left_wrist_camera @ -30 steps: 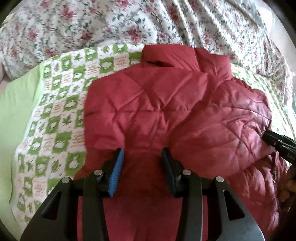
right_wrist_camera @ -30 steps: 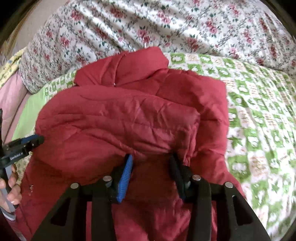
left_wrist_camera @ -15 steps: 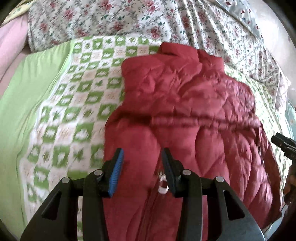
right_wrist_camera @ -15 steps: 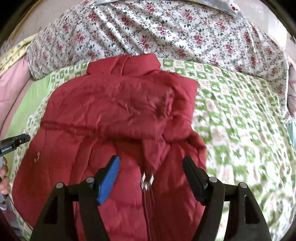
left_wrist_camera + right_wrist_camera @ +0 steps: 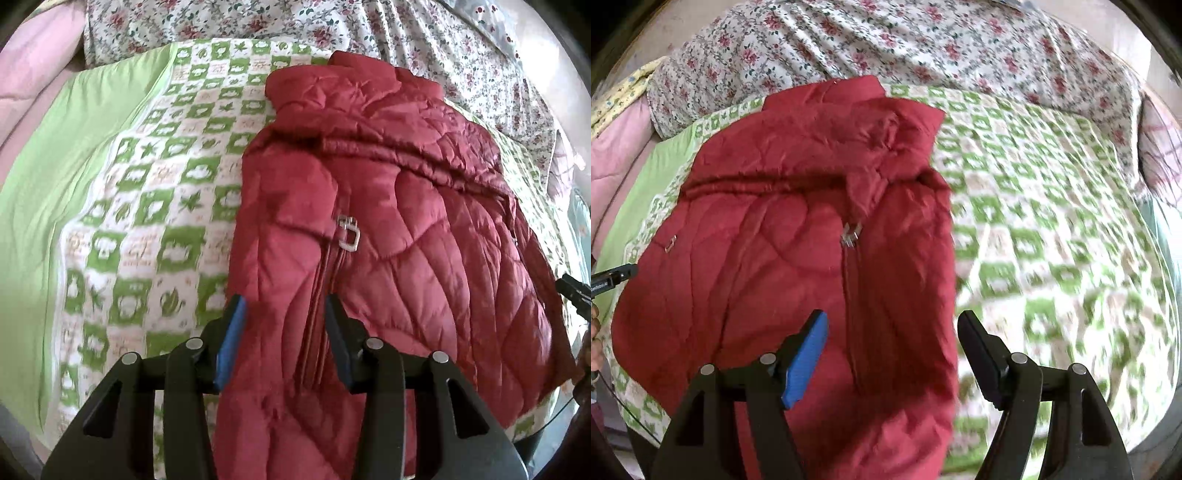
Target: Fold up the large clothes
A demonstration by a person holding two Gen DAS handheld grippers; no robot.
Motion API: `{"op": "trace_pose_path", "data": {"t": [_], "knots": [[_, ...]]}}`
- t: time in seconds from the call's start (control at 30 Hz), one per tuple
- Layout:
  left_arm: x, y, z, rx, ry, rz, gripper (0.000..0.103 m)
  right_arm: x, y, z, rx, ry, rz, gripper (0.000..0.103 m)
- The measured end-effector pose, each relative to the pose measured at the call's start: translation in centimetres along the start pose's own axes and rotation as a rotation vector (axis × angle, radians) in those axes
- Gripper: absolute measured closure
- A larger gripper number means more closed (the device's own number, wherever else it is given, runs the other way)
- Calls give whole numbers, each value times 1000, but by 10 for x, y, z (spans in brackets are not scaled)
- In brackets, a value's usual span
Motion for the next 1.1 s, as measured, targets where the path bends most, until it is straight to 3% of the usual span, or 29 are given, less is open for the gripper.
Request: {"op": "trace_pose_path", "data": {"t": [0.17, 0.4, 0.87, 0.93, 1.0, 1.1], "knots": [[-8, 16, -9, 1, 0, -15, 52, 12, 30, -9, -20, 16, 36, 28], [-20, 34, -13, -17, -6, -33, 52, 18, 55, -20, -30, 4, 76, 28], [-34, 62, -13, -61, 19, -55, 50, -6, 78, -16, -70, -200, 167, 30], [-32, 67, -11, -76, 45, -54, 50, -6, 84, -17, -78, -228, 177, 38], [-29, 72, -10, -91, 68, -53, 50, -6, 92, -18, -88, -249, 177, 59], [-24, 81, -10, -111, 97, -42, 50, -2, 99, -24, -81, -273, 181, 70]]}}
Point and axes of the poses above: each gripper's, at about its wrist camera, not at the fingertips, and z roughly the way its jaws point, x to its right, y to its underside, the point moved 8 cm from there along z, roughly the way its jaws point, and after that the axes turned 8 degrees about -z, right-handed, at the moved point
